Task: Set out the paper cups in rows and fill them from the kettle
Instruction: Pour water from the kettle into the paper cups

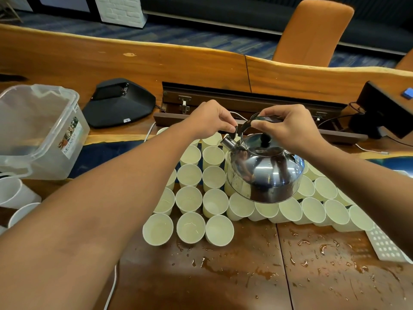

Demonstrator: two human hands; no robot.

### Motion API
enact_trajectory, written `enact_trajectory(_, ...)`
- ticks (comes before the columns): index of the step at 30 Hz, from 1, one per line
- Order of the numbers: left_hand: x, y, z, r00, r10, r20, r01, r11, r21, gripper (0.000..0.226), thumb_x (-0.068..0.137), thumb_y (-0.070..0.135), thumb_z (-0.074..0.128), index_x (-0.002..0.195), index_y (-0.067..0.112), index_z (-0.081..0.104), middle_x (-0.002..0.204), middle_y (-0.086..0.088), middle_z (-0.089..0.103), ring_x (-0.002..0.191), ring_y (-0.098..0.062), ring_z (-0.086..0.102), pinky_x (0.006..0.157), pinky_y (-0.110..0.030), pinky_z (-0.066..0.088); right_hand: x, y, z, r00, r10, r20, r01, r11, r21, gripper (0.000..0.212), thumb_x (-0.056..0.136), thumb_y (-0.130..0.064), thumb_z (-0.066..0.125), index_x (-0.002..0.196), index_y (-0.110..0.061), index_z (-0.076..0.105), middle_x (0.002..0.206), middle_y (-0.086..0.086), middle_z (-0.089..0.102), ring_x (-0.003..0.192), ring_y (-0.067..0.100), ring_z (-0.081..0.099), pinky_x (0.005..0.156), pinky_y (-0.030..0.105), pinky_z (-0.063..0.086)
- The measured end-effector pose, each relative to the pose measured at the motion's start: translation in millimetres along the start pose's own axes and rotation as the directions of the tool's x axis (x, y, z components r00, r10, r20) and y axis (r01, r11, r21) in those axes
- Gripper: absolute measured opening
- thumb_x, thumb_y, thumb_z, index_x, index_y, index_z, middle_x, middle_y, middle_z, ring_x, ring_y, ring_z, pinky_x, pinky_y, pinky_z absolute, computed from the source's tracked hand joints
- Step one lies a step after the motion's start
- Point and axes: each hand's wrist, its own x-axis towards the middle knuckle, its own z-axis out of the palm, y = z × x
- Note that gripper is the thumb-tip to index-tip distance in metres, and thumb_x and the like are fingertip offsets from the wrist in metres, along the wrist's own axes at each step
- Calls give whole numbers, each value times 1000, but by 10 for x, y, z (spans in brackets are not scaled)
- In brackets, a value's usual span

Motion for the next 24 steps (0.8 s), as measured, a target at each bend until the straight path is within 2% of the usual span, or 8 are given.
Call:
enact_trajectory(3, -14, 32, -17, 1000, 10, -6, -10, 1000, 6, 13, 85, 23, 77, 98, 26, 80, 92, 11, 74, 92, -2, 63, 84, -24, 47, -21, 8, -25, 1000, -6, -12, 6, 1000, 19, 24, 81, -44, 77, 95, -24, 75, 92, -6, 71, 89, 10, 67, 73, 27, 52)
enact_trajectory(11, -107, 171, -84, 996, 93, 6, -94, 993, 69, 16, 86, 22, 76, 101, 23, 79, 83, 22, 67, 85, 3, 61, 74, -14, 43, -174, -83, -140, 1000, -17, -26, 19, 997, 74, 21, 81, -40, 78, 92, -23, 76, 87, -3, 72, 83, 14, 69, 77, 41, 58)
enact_trajectory(15, -174, 230, -108, 991, 132, 18, -133, 988, 73, 15, 85, 22, 76, 100, 25, 79, 78, 26, 67, 79, 11, 62, 71, -9, 43, -271, -132, -211, 998, -35, -45, 39, 995, 94, 21, 81, -40, 78, 92, -23, 76, 85, -4, 72, 80, 13, 68, 74, 36, 56)
enact_trajectory(19, -233, 259, -105, 987, 155, 26, -157, 985, 68, 14, 84, 21, 78, 97, 25, 79, 71, 29, 66, 74, 15, 60, 65, -3, 41, -356, -159, -253, 998, -47, -49, 52, 993, 107, 21, 80, -40, 79, 89, -21, 76, 83, -2, 73, 76, 13, 68, 74, 39, 56)
enact_trajectory(24, -309, 266, -68, 986, 160, 46, -163, 984, 71, 14, 84, 22, 78, 97, 23, 80, 72, 28, 67, 75, 15, 60, 68, -6, 41, -465, -173, -269, 998, -40, -38, 44, 994, 102, 21, 79, -40, 80, 89, -22, 76, 82, -1, 73, 78, 17, 68, 73, 37, 55)
